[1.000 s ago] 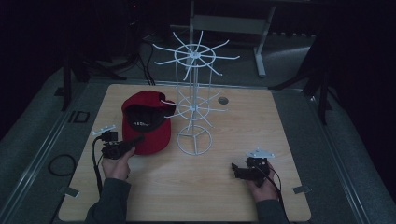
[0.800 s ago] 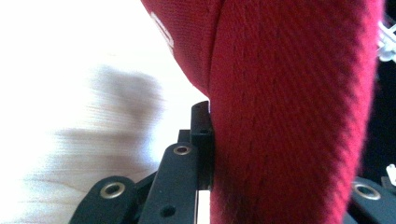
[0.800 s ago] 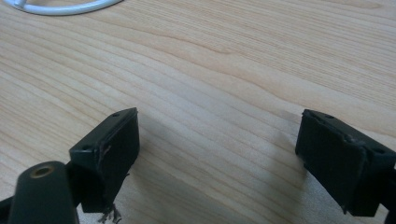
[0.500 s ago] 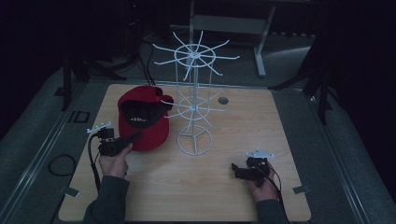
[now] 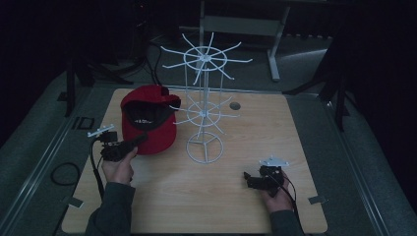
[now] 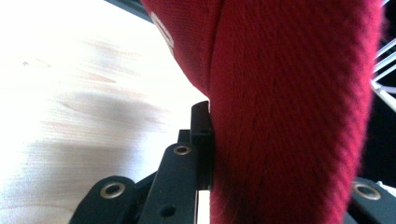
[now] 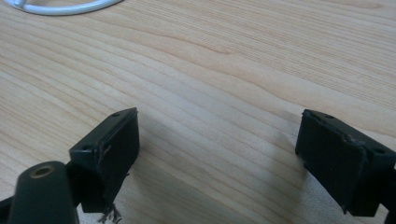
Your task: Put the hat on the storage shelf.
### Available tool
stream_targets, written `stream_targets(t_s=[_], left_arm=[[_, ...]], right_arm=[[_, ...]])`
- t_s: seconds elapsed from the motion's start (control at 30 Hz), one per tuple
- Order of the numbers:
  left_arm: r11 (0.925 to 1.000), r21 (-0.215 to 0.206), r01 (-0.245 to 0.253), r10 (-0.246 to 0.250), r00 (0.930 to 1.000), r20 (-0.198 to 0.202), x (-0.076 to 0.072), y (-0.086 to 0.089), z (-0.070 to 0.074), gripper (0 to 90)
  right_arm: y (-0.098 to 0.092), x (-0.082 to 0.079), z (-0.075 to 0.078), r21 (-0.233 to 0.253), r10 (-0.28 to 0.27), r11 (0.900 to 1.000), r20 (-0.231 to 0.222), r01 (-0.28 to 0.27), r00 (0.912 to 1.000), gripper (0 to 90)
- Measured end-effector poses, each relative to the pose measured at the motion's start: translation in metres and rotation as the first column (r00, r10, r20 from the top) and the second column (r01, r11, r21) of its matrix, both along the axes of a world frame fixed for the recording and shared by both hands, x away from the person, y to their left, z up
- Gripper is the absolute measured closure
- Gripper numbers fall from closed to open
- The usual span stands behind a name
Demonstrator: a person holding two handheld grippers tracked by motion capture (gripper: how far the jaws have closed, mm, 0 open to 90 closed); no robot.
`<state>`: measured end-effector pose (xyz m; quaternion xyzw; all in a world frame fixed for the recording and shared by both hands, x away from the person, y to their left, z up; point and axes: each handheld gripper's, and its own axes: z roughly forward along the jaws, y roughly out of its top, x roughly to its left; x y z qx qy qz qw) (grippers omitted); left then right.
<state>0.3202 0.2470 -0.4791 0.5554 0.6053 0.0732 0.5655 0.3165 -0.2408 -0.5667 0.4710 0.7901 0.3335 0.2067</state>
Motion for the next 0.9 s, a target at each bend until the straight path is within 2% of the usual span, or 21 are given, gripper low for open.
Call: stream_targets(t_s=[0.9], left_arm=[[0.9986,-0.020,-0.049,0.050,0.9955,0.080,-0.001,0.013,0.036,83.5]], right_arm=[[0.000,0.000,0.000,0.000,0.000,1.000,0.000,0.000,1.0000,13.4]])
